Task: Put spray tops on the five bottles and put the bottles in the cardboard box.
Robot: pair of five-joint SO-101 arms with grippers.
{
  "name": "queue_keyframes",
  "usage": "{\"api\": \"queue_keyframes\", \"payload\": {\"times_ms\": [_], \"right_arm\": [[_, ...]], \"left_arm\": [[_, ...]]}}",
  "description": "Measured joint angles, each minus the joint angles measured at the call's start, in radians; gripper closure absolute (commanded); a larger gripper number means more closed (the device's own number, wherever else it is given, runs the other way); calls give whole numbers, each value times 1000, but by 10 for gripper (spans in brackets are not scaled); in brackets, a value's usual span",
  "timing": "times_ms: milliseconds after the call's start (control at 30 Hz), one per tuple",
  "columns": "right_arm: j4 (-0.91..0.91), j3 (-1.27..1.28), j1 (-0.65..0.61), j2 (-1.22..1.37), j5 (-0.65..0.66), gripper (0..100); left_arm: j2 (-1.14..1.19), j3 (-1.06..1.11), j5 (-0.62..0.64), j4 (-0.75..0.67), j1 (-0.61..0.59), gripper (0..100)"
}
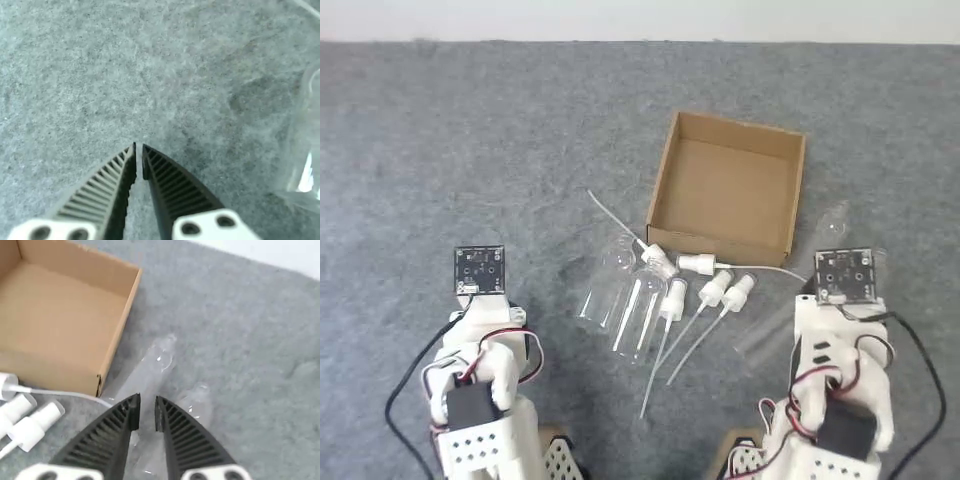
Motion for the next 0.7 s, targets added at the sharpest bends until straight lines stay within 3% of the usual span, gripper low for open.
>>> {"api": "queue_keyframes", "payload": {"times_ms": [100, 267, 433, 700], "right_arm": [[11, -48, 32, -6, -8, 826], [-25, -120, 152, 95, -14, 822], [-91, -210, 227, 382, -14, 821], [-107, -407, 241, 954, -48, 792]], "left_arm": [[0, 0, 0, 0, 0, 988], [0, 0, 0, 0, 0, 988], [0, 0, 0, 0, 0, 988], [0, 0, 0, 0, 0, 988]]}}
